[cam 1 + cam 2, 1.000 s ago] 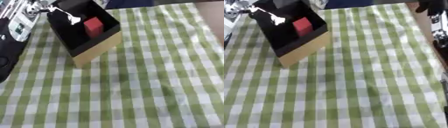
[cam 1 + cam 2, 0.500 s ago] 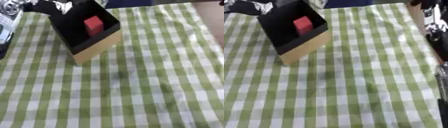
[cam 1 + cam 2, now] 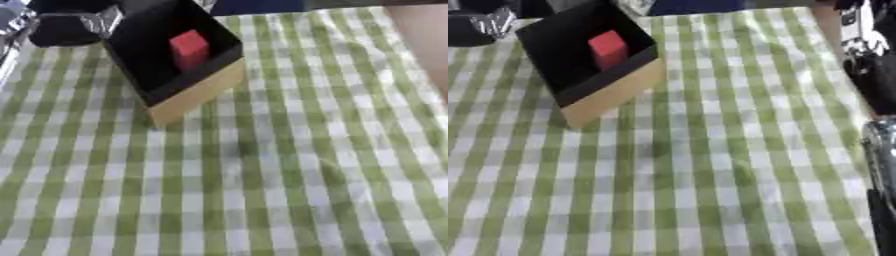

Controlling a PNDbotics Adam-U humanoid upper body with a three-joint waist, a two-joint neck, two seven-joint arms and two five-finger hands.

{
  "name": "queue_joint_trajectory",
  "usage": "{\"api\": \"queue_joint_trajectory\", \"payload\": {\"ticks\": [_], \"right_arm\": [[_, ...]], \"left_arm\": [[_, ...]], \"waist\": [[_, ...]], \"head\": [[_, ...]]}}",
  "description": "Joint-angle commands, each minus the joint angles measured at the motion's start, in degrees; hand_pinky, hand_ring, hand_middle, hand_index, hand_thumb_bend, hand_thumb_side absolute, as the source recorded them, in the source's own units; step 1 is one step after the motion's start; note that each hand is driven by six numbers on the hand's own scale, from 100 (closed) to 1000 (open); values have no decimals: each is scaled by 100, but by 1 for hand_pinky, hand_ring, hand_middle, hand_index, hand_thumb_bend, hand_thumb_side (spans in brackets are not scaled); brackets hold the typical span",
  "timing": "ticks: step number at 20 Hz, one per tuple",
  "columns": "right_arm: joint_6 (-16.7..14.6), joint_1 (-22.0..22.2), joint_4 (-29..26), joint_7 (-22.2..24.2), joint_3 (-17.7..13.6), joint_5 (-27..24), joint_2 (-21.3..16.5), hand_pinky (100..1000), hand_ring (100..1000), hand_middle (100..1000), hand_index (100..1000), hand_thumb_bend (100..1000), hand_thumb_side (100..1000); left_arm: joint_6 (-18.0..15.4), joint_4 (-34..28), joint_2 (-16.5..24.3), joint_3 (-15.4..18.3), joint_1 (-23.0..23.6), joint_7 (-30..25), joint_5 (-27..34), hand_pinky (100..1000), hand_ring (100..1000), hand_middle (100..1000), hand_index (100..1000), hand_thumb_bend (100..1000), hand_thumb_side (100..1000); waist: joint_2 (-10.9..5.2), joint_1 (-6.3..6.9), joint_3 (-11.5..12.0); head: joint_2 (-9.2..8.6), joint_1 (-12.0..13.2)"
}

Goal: Pick up objects on the table and place them in the box.

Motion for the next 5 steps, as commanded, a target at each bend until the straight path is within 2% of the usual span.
{"api": "queue_joint_trajectory", "payload": {"ticks": [1, 5], "right_arm": [[-10, -77, -116, -27, -19, 41, -22, 796, 769, 498, 684, 100, 668], [-11, -83, -116, -16, -8, 34, -14, 796, 769, 498, 684, 100, 668]], "left_arm": [[98, -533, 171, 129, 239, 299, 300, 482, 645, 664, 775, 100, 429], [339, -1044, 292, 98, 528, 618, 620, 482, 645, 664, 775, 100, 429]], "waist": [[-151, -1, -27], [-154, 3, -51]], "head": [[42, 26], [44, 48]]}}
